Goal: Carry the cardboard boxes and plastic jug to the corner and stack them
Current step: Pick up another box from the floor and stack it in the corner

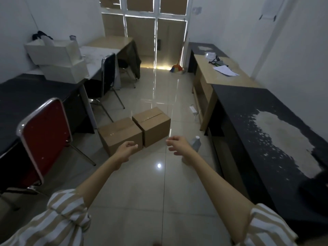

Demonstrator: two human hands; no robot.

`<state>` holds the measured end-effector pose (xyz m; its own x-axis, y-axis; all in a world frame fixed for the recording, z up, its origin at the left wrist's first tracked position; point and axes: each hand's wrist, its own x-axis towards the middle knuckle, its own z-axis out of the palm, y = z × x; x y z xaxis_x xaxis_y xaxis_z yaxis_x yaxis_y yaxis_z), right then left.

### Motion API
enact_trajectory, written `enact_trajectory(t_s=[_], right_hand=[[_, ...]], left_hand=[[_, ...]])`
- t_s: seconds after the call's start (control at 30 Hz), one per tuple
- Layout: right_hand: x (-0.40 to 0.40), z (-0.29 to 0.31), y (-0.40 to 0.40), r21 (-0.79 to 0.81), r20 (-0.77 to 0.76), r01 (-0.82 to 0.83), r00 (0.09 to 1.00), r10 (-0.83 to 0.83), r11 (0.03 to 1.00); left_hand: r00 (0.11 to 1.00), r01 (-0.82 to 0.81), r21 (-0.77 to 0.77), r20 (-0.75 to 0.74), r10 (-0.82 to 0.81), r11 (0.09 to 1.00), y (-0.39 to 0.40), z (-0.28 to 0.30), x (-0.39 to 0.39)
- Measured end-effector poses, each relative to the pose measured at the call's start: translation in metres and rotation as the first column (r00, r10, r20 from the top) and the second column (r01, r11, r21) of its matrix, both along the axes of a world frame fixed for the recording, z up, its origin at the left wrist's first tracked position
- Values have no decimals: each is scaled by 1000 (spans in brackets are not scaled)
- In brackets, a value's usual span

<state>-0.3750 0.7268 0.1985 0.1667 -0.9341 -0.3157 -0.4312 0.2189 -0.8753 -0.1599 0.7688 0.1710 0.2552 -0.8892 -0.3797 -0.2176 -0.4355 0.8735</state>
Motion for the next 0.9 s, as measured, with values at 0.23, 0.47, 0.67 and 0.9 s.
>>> enact_trajectory(t_s=[0.23, 0.47, 0.67, 0.9], right_hand=[[87, 4, -154, 45, -27, -51, 998, 52, 998], [200, -10, -273, 73, 0, -130, 992, 130, 989], [284, -22, -370, 117, -8, -115, 993, 117, 986], [350, -29, -494, 150, -17, -118, 992, 122, 982]], left_hand=[[988, -150, 43, -27, 152, 988, -116, -2, 81], [979, -203, 41, -6, 203, 978, -229, -14, 184], [979, -205, 70, 7, 205, 976, -326, -30, 271], [973, -233, 197, 42, 229, 952, -431, -77, 348]])
